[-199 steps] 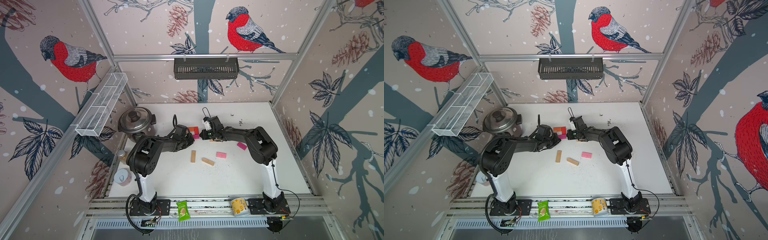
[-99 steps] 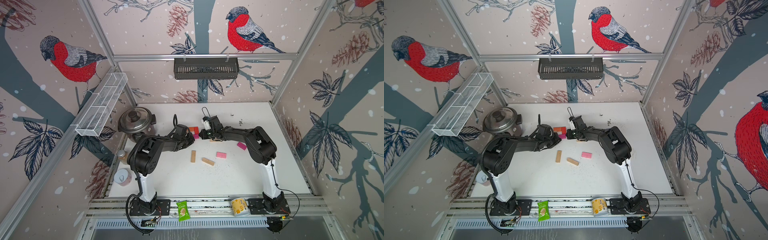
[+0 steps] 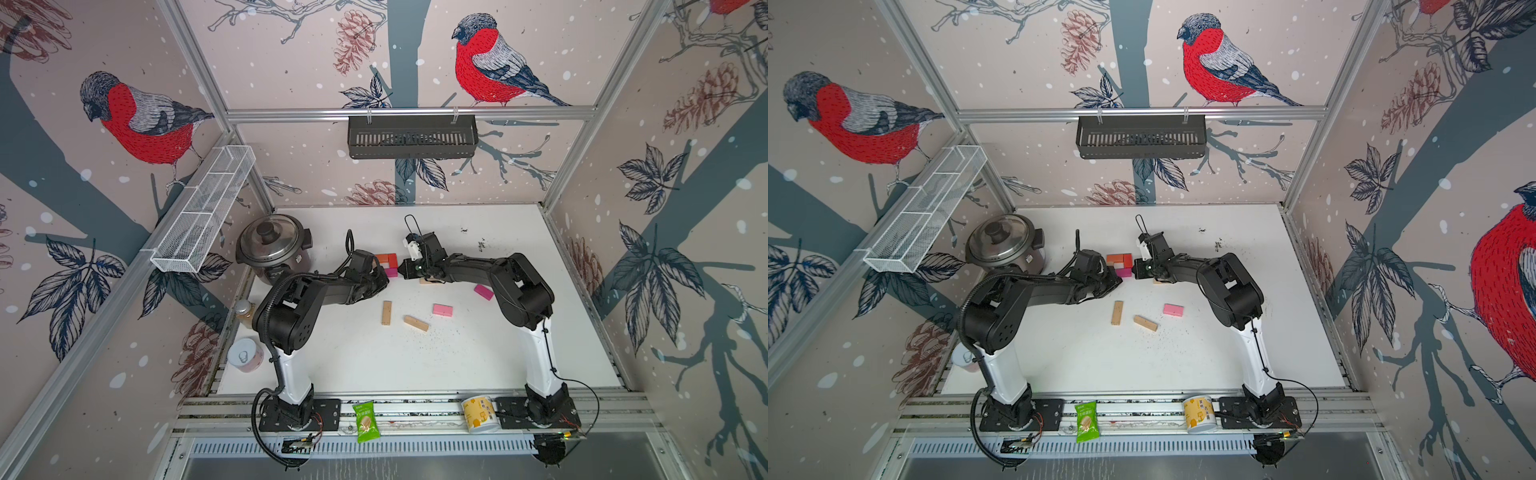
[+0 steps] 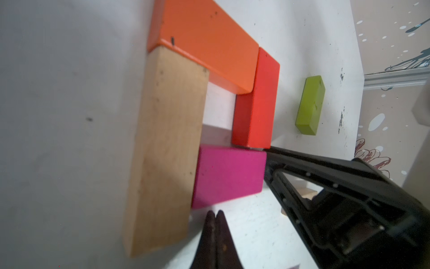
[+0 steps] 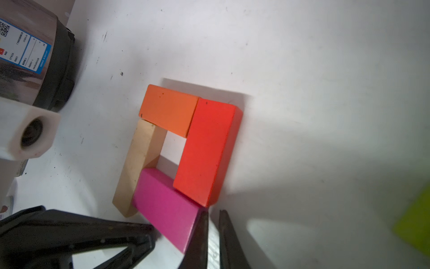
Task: Assemble the letter p with building blocks
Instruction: Adjust the building block at the center of the board.
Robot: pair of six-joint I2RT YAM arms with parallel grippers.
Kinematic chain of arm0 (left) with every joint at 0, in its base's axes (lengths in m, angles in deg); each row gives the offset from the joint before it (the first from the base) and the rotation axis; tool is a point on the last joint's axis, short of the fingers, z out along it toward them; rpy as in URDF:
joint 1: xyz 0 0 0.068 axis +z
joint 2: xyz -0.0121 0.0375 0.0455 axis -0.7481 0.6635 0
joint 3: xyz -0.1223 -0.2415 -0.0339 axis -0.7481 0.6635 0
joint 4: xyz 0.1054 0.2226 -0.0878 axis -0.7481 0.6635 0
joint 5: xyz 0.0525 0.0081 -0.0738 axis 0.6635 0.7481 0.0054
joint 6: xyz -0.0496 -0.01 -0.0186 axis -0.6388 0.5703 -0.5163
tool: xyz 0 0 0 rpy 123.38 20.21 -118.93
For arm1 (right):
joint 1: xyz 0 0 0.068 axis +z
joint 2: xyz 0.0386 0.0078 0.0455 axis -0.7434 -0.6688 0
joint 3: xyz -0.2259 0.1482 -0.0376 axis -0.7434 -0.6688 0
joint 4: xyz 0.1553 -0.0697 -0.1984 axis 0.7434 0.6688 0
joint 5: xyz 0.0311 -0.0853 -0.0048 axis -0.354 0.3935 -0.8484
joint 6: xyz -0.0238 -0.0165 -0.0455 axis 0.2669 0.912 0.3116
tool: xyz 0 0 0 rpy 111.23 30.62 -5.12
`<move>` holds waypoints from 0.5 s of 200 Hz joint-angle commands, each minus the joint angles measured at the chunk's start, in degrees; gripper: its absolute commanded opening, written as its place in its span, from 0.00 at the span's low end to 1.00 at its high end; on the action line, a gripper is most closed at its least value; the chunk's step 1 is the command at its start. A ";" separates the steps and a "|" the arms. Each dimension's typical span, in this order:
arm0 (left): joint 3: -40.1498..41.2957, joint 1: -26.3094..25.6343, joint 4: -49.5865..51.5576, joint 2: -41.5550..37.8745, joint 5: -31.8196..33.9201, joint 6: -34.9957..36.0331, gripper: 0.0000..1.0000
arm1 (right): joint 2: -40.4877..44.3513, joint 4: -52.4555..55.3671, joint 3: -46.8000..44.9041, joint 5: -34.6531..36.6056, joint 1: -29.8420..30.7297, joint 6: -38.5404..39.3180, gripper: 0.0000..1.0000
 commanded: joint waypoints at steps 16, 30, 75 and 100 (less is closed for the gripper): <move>1.91 -1.09 2.07 -6.62 -2.98 3.02 0.00 | 1.23 4.78 -2.06 1.69 -1.21 -1.32 0.17; 2.70 -1.31 3.59 -10.44 -3.91 4.09 0.00 | 1.52 4.75 -2.36 1.30 -1.71 -1.55 0.23; 2.66 -0.78 16.08 -26.94 -2.40 9.85 0.13 | 2.29 4.08 -2.81 -1.21 -3.48 -2.84 0.45; 1.05 1.53 25.46 -34.46 -0.72 13.02 0.43 | 1.77 3.80 -2.29 -3.71 -4.43 -3.40 0.61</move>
